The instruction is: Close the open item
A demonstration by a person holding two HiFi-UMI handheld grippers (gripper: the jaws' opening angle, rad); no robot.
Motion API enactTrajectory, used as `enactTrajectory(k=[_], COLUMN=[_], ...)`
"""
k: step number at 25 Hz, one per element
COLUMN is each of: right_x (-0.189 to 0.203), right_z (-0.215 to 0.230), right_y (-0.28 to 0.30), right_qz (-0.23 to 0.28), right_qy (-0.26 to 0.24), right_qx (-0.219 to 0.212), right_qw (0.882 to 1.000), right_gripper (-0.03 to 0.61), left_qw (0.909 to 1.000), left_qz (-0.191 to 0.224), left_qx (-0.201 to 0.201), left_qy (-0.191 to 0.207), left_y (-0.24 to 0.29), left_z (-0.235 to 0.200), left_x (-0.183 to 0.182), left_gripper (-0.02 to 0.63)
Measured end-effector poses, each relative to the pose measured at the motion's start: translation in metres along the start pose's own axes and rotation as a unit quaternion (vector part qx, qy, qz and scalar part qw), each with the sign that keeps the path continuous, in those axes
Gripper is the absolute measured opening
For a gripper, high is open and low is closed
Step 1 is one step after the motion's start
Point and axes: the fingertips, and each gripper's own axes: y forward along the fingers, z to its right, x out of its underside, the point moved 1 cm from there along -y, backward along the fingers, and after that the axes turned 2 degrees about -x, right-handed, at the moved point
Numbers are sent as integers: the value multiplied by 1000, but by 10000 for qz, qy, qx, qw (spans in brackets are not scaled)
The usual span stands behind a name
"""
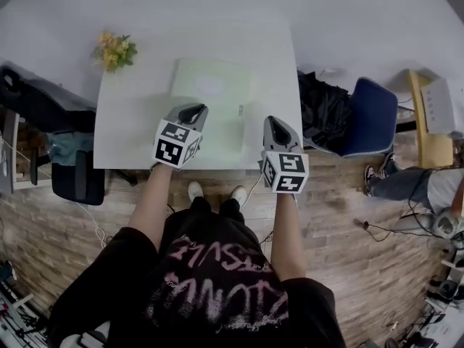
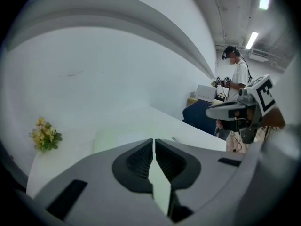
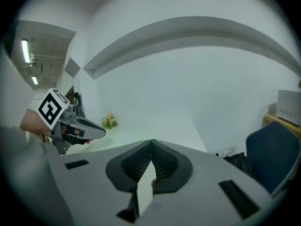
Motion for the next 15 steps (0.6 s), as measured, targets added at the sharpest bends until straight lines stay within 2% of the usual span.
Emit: enactTrajectory(k=[6,11,15], right_x=[-22,-39,-53], right_z=[-32,-59,-77], right_y=[19,33,41], right_qz=[156,269,322], right_qy=[-143,-205,-388], right_qx=[-277,-494,-663], right_qw=[9994,9982,9965], right_gripper=[9,9,9], left_qw=[9976,9912,9864], left_qz=[318,687,848], left_qx=[-566,-969,-1282], left_qy=[-219,-591,-589], left_y=[-43,-78,-100], left_z=[-43,-76,-98], left_x=[4,3,2], left_gripper=[20,14,6])
